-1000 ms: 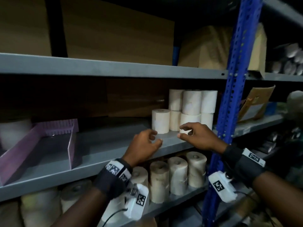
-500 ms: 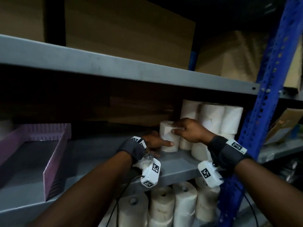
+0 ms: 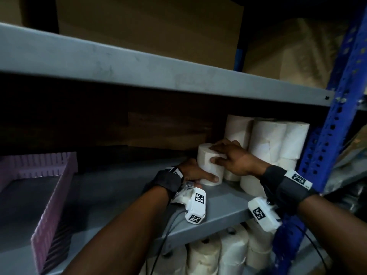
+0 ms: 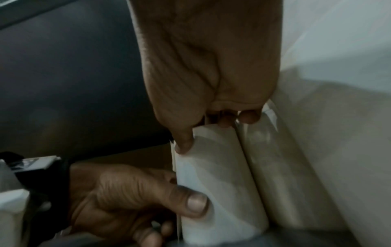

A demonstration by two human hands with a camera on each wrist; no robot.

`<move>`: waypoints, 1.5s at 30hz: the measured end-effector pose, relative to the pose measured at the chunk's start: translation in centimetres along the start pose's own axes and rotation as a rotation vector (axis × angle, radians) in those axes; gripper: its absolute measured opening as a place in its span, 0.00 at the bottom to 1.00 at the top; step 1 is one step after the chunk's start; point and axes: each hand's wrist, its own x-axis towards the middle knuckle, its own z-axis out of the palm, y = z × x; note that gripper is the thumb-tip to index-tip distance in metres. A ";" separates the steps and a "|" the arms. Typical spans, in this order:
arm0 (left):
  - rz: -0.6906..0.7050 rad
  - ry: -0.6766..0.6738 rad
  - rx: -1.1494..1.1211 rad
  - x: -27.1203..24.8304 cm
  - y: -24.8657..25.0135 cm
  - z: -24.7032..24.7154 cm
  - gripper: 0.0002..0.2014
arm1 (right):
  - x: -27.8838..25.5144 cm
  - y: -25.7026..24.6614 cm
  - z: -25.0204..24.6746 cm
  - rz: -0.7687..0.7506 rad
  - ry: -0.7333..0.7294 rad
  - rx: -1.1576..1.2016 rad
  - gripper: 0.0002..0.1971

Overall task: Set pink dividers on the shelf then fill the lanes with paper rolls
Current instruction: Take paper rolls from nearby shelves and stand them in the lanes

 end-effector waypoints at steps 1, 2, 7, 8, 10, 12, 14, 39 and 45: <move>0.004 0.020 -0.008 -0.4 0.1 0.1 0.12 | -0.5 -0.2 0.0 -0.014 0.031 0.021 0.26; 0.010 0.040 -0.010 -0.8 0.3 0.2 0.15 | -1.2 -0.4 0.0 -0.037 0.066 0.045 0.25; 0.086 0.046 0.140 -5.5 2.8 1.1 0.31 | -5.5 -0.9 -2.3 -0.163 0.204 0.121 0.20; 0.112 0.060 0.161 -6.9 3.3 1.5 0.30 | -6.7 -1.0 -3.1 -0.179 0.220 0.137 0.19; 0.188 0.109 0.187 -10.0 3.9 2.3 0.28 | -9.2 -1.6 -4.6 -0.198 0.248 0.185 0.15; 0.281 0.155 0.152 -13.4 4.1 3.5 0.27 | -11.9 -2.6 -5.6 -0.226 0.267 0.236 0.14; 0.360 0.189 0.073 -16.4 3.8 4.9 0.30 | -14.3 -3.8 -6.5 -0.261 0.286 0.279 0.15; 0.378 0.860 -0.055 -47.6 -9.8 11.0 0.37 | -27.3 -23.4 -3.6 -0.729 -0.154 0.411 0.32; 0.348 0.921 -0.046 -50.9 -12.8 8.2 0.39 | -26.6 -28.8 -1.7 -0.821 -0.197 0.439 0.28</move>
